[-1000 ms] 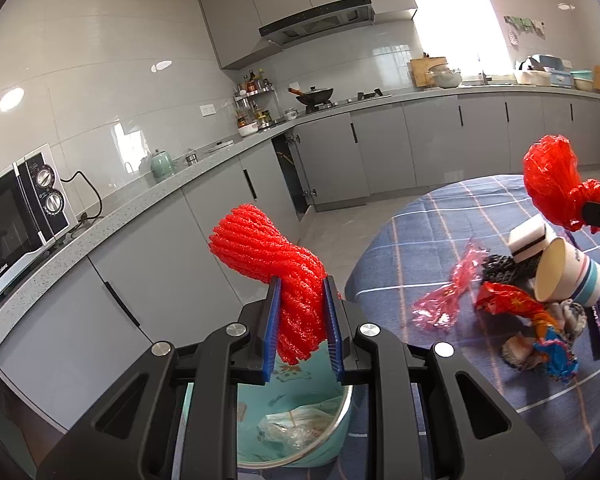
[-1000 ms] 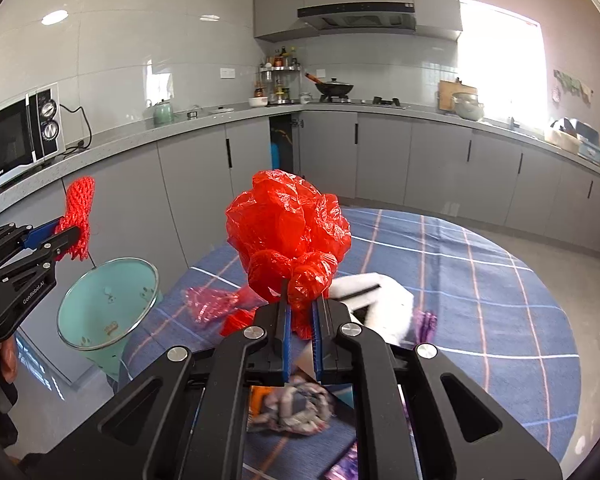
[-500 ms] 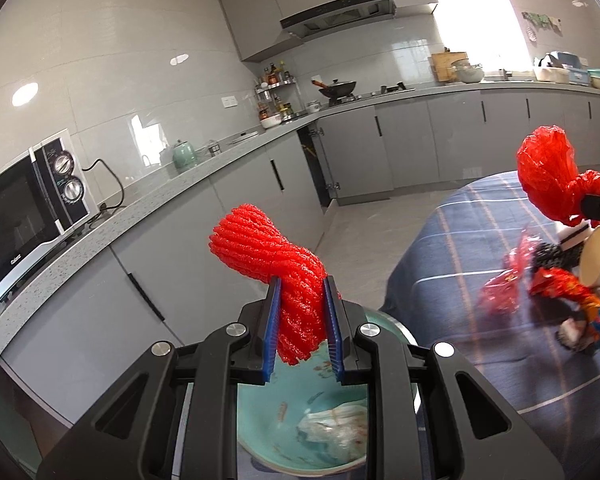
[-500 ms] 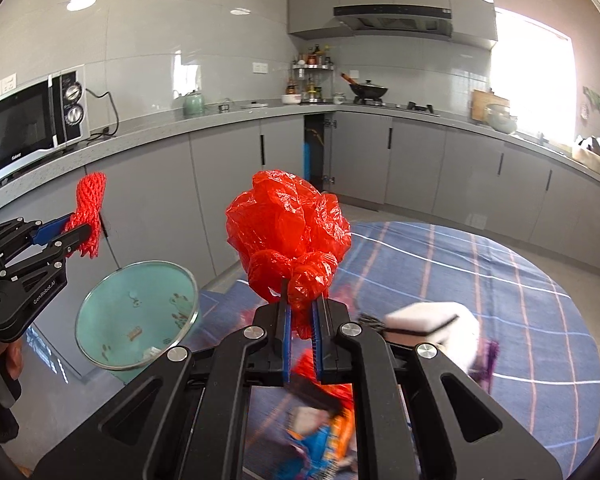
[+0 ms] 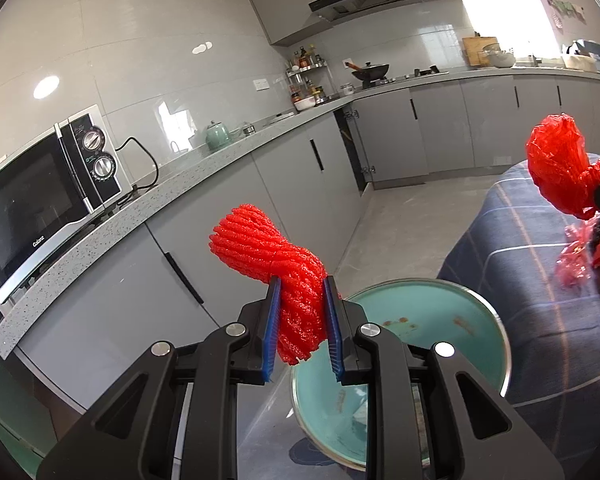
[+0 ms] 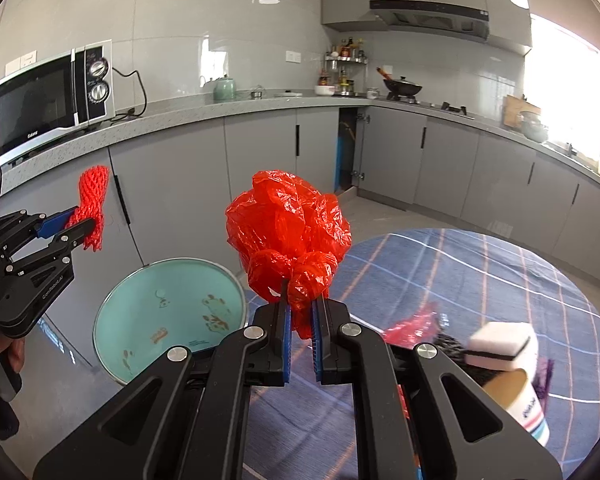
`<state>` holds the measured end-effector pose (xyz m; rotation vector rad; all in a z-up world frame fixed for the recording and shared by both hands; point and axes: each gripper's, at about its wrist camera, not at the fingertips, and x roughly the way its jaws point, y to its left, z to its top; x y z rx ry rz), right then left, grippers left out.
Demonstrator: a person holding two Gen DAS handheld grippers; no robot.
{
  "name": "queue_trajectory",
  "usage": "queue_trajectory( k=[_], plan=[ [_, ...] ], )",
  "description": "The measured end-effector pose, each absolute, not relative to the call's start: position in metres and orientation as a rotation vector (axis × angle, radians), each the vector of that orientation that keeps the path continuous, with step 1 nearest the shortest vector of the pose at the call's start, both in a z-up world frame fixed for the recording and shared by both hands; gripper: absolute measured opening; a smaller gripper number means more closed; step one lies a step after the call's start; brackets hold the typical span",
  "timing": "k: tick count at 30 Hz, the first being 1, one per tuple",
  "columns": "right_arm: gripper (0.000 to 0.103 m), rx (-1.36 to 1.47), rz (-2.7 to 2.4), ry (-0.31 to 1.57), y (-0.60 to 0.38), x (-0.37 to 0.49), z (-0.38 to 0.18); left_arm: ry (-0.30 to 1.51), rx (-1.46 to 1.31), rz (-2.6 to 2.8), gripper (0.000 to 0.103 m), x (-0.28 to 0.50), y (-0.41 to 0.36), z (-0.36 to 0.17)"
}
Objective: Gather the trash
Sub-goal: 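Carry the red mesh net and red bag over the teal bin with both tools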
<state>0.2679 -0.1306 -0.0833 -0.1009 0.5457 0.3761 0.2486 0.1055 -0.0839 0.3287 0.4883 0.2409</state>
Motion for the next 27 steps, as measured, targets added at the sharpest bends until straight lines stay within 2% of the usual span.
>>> queue_trajectory(
  k=[27],
  plan=[
    [0.009,-0.152,0.458,0.58,-0.076,0.278,-0.096,0.542,0.33,0.236,0.022,0.256,0.131,-0.102]
  ],
)
